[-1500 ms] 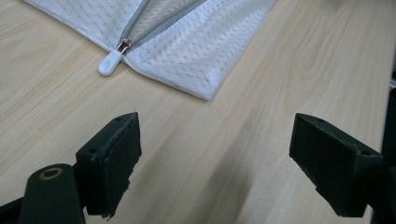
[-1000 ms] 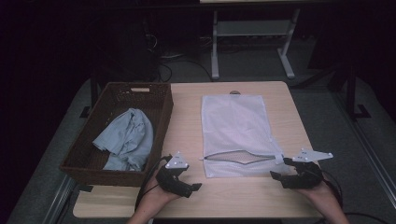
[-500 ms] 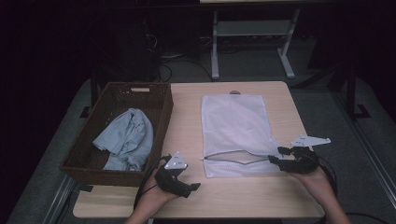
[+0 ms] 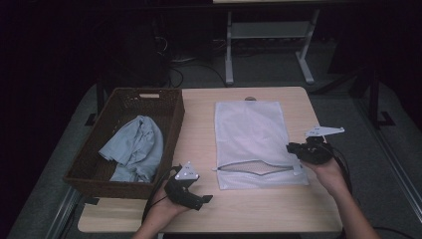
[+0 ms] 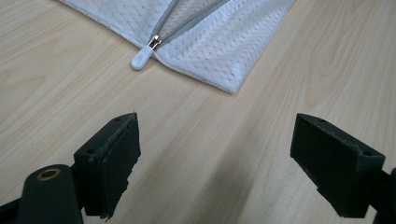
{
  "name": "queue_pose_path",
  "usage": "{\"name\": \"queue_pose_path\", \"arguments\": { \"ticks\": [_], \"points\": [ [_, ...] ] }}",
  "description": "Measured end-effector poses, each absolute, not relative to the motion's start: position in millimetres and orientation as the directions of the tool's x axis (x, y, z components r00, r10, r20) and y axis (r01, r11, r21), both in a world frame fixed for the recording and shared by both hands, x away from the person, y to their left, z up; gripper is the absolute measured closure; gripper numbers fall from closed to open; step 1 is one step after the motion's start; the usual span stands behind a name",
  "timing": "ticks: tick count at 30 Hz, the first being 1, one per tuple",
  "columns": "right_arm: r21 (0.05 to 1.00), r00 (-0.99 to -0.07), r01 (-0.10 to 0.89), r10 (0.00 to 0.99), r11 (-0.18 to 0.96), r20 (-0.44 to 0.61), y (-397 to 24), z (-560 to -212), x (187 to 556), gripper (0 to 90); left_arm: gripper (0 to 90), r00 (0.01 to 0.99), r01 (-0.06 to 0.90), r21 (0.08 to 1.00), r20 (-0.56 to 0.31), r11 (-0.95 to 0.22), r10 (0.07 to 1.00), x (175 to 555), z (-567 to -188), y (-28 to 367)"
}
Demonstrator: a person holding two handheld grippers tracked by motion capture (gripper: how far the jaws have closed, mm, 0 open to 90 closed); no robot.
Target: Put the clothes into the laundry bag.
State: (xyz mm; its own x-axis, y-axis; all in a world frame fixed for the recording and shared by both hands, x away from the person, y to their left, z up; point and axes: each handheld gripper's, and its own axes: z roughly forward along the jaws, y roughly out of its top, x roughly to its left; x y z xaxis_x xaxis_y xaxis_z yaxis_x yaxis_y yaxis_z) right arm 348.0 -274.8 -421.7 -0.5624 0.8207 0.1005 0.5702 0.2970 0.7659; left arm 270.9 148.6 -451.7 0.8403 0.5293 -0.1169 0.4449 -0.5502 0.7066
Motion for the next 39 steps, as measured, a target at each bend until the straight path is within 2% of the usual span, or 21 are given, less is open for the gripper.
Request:
{"name": "queue_pose_path", "arguments": {
  "ticks": [4,10,15,28,39],
  "points": [
    [0.763,-0.552,0.574,0.829,0.297,0.093,-277,-418,361,89.5,15.3,0.839,0.446,0.704,-0.115,-0.552,0.531,272,-452,149],
    [0.753,-0.528,0.589,0.845,0.293,0.085,-277,-425,385,89.6,15.3,0.839,0.448,0.703,-0.117,-0.553,0.531,272,-453,148],
    [0.723,-0.501,0.621,0.862,0.303,0.070,-276,-444,402,89.6,15.4,0.837,0.454,0.702,-0.126,-0.548,0.533,273,-454,148],
    [0.668,-0.507,0.662,0.860,0.341,0.062,-273,-469,410,89.7,15.5,0.839,0.454,0.695,-0.123,-0.557,0.530,272,-455,148],
    [0.645,-0.470,0.679,0.883,0.351,0.014,-281,-467,408,89.8,15.5,0.840,0.451,0.695,-0.120,-0.560,0.528,272,-455,149]
  ]
}}
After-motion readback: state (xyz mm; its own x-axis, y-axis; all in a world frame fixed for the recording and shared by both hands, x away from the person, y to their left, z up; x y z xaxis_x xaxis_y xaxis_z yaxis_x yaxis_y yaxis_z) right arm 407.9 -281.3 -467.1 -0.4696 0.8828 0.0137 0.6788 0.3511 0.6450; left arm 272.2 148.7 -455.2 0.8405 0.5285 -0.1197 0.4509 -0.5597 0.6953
